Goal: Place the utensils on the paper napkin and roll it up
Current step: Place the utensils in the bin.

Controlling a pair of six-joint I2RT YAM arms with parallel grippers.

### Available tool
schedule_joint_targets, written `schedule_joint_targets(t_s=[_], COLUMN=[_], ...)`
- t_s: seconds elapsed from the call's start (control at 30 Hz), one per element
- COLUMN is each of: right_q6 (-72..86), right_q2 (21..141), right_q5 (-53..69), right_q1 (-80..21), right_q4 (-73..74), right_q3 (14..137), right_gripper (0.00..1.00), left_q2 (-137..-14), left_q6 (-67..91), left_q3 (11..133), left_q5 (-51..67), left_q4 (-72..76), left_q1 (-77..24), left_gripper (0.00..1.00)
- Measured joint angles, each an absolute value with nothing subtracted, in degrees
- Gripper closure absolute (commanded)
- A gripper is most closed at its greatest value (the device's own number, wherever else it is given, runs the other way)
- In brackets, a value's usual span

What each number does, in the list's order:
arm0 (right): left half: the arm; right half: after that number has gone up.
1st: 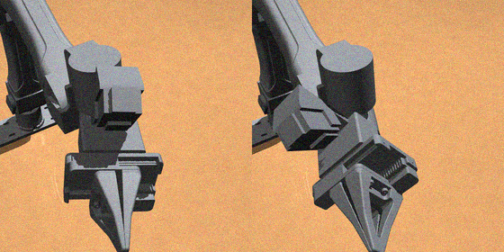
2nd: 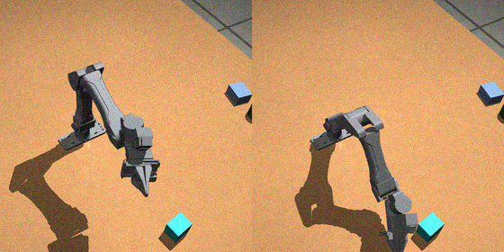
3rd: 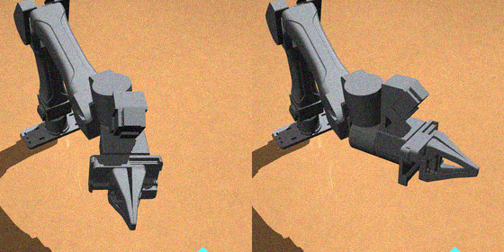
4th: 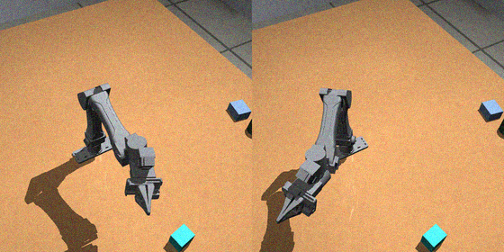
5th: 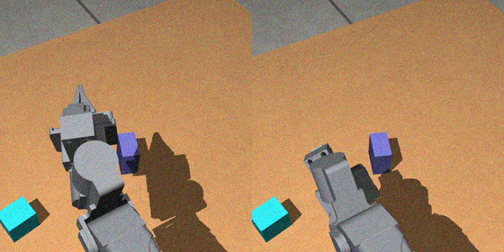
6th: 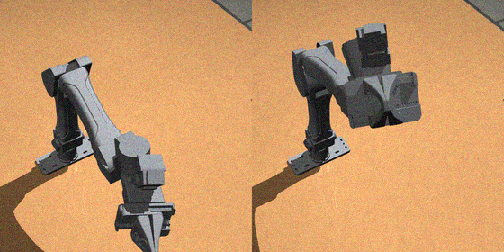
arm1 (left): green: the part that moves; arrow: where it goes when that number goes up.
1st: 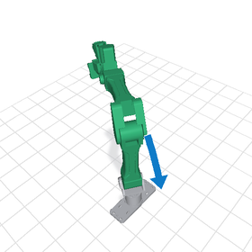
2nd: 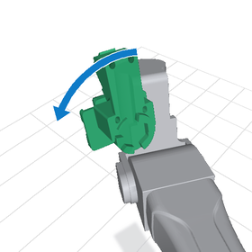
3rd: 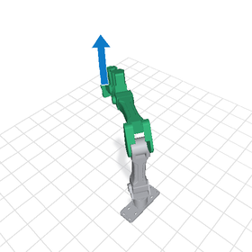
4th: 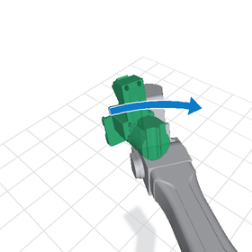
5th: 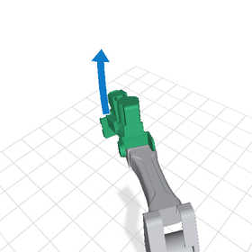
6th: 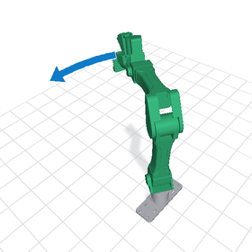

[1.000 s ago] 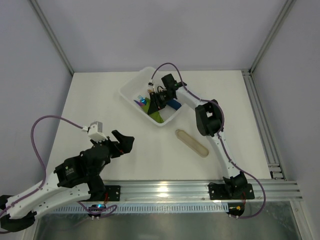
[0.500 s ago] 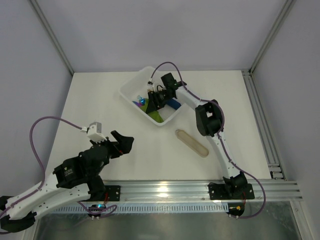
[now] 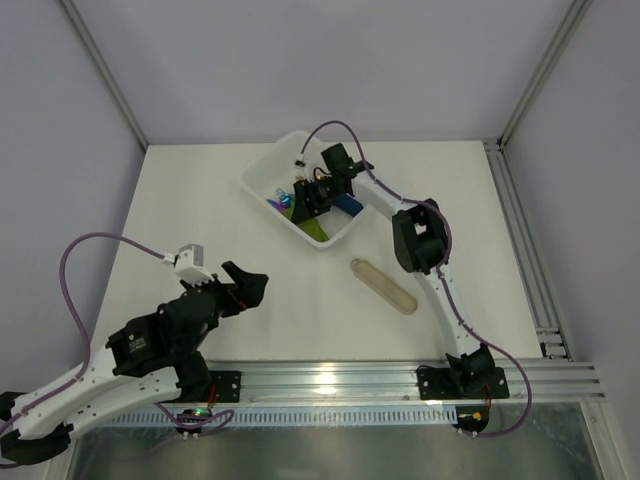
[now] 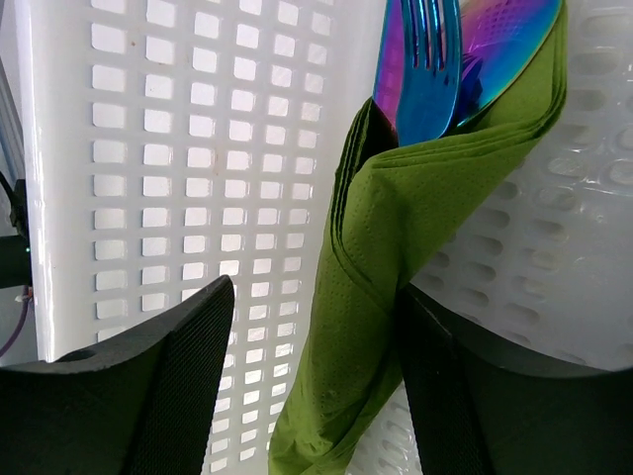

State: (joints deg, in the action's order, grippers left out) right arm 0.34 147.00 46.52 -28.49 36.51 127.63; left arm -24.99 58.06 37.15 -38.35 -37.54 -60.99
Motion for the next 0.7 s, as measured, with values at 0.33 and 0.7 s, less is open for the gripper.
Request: schedule_joint_targets(t_s=[0.33, 0.7], right_q6=[-0.56, -1.45], right_q2=[146.08, 145.29], right_q5=[42.98, 41.23], right_q1=[-28.23, -27.79], right_q4=[36.27, 35.59], right_q3=[127.44, 126.28], right_gripper=[0.3, 0.28], left_q2=[-25.21, -27.75], left_q6=[58.02, 57.06], left_q3=[37.01, 36.84], left_q5=[-38.17, -37.93], left_q4=[-37.47, -37.06], left_q1=[-60.99, -60.99], left_gripper=[0.01, 0.01])
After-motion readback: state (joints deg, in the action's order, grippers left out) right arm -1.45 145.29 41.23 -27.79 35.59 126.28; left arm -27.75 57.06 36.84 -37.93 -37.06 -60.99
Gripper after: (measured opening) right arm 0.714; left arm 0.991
